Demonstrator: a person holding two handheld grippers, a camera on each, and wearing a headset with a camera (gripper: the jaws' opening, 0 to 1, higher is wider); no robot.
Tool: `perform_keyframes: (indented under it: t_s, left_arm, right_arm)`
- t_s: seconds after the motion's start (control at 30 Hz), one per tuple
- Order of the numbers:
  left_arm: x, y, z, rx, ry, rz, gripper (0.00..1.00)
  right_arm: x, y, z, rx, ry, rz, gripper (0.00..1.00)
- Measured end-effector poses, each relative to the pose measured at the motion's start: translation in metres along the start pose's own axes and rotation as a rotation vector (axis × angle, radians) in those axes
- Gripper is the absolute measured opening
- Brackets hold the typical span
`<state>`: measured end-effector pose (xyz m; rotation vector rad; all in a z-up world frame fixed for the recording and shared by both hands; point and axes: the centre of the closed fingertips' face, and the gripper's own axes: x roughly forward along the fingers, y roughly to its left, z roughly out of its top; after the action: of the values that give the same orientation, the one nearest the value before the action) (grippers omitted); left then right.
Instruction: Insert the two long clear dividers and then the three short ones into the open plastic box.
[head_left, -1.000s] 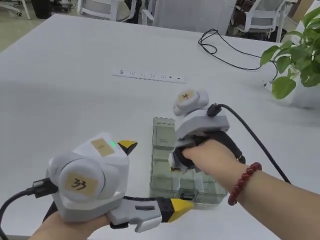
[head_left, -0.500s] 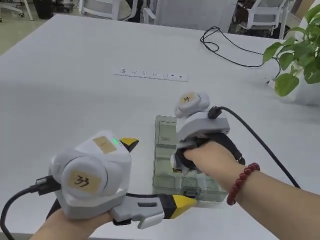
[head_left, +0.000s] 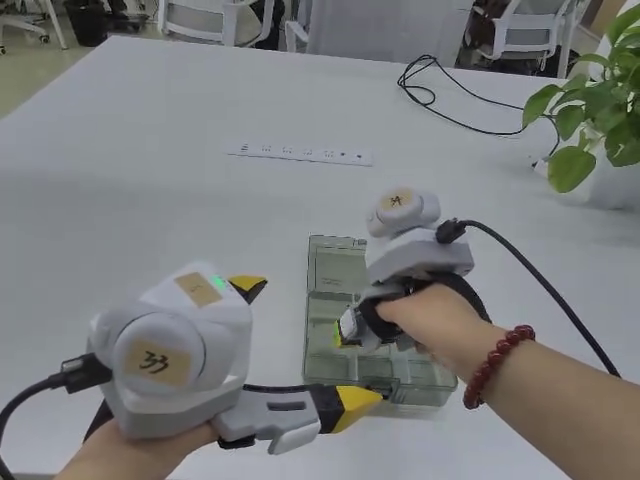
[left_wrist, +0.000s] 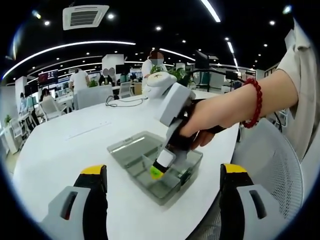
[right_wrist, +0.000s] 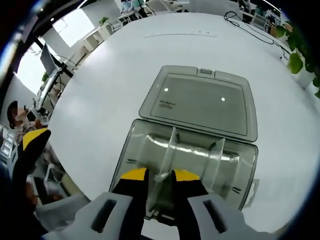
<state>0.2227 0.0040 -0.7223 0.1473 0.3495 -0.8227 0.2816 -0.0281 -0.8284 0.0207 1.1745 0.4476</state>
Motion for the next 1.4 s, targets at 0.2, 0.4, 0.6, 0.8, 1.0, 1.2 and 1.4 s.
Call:
perform_keyframes:
  t_s: [0.2,0.4,0.6,0.8,1.0,1.2,1.4]
  left_arm:
    - [0.0,0.003,0.001,0.001,0.002,0.009,0.96]
    - [-0.001,0.008,0.001,-0.016,0.004,0.024,0.97]
    - [-0.004,0.014,0.0,-0.032,0.01,0.041,0.97]
    - [-0.007,0.017,-0.003,-0.039,0.017,0.053,0.96]
    - [-0.009,0.018,-0.004,-0.039,0.024,0.063,0.96]
    - [-0.01,0.019,-0.004,-0.039,0.028,0.071,0.96]
    - [-0.009,0.018,-0.003,-0.038,0.028,0.075,0.96]
  right_arm:
    - [-0.008,0.003,0.005,-0.096,-0.037,0.044,0.27]
    - [-0.022,0.009,0.009,-0.193,-0.073,0.106,0.35]
    - [-0.035,0.009,0.01,-0.294,-0.109,0.146,0.43]
    - [-0.046,0.003,0.008,-0.332,-0.122,0.183,0.48]
    - [-0.052,-0.006,0.006,-0.362,-0.141,0.222,0.51]
    - [-0.063,-0.017,0.003,-0.398,-0.163,0.262,0.53]
    - [-0.072,-0.037,-0.001,-0.416,-0.175,0.27,0.54]
